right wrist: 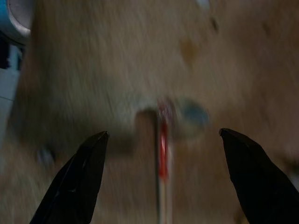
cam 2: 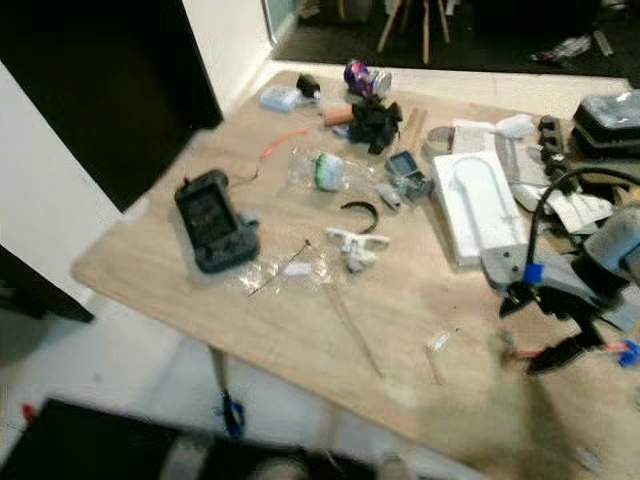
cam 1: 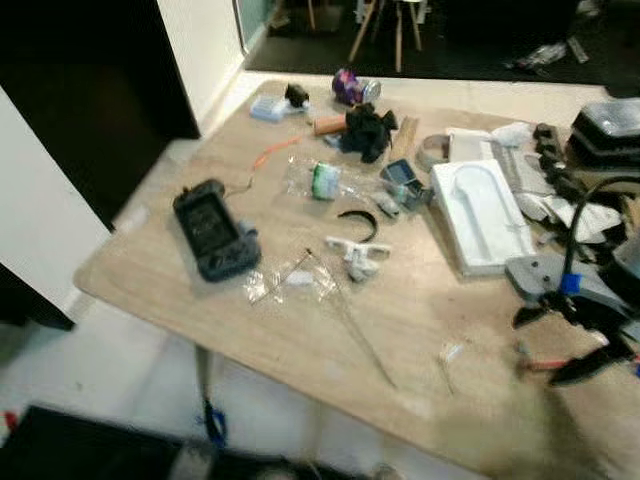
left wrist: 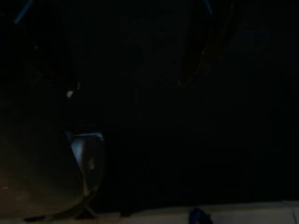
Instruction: Picking trash to rubbish bin
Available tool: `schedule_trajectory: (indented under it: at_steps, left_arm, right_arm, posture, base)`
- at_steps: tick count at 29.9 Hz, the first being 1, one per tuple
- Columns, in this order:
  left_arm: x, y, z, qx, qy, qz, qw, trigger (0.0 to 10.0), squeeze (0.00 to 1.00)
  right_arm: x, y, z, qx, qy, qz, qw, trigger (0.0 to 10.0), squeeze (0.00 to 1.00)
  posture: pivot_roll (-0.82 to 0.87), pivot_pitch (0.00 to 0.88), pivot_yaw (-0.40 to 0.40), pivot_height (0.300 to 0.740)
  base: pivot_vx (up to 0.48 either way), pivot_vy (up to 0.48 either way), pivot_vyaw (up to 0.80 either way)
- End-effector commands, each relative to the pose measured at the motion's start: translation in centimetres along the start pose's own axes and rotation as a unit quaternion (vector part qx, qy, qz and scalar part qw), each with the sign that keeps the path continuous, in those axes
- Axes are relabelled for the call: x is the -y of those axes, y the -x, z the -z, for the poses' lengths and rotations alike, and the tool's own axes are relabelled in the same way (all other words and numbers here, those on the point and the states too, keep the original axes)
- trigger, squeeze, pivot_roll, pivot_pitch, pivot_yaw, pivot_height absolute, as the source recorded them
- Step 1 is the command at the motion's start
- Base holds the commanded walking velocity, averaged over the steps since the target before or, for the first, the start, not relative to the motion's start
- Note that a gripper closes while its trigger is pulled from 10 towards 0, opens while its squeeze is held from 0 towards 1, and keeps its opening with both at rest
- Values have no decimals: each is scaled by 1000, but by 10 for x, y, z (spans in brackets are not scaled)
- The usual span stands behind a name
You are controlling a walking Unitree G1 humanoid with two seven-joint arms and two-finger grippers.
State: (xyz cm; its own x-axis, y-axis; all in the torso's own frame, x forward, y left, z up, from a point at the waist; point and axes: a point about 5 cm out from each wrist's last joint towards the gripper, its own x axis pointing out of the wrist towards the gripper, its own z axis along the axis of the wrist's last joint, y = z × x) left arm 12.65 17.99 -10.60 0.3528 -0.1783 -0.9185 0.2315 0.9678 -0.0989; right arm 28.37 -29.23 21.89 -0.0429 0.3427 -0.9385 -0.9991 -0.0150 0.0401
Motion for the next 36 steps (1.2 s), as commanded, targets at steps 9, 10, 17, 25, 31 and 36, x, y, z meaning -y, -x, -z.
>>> schedule_trajectory:
  at_steps: [9,10,17,25,31,36]
  left_arm:
    - [44,-8,6,-13,16,77,997,10000,0]
    - [44,-8,6,-13,16,77,997,10000,0]
    - [44,-8,4,-12,15,76,997,10000,0]
    - [44,-8,4,-11,15,76,997,10000,0]
    - [44,-8,6,-11,23,75,997,10000,0]
    - [44,-8,8,-13,26,75,997,10000,0]
  right_arm:
    - [0,1,-9,0,26,-13,1000,10000,0]
    - [-1,0,-9,3,27,-16,999,10000,0]
    - [7,-14,-15,15,52,-19,998,10000,0]
    - [16,-27,-19,14,69,-25,997,10000,0]
    - [17,-38,-12,-7,66,-44,997,10000,0]
    - [14,-42,-3,-29,60,-58,996,10000,0]
  posture:
    - [-102,130,-8,740]
    - [-105,131,-10,740]
    - [-109,133,-11,740]
    - [-105,136,-13,740]
    - [-90,144,-24,740]
    - [-88,149,-26,740]
  base:
    - [0,-128,0]
    - [0,0,0]
    - [0,0,0]
    - [0,0,0]
    - [0,0,0]
    - [0,0,0]
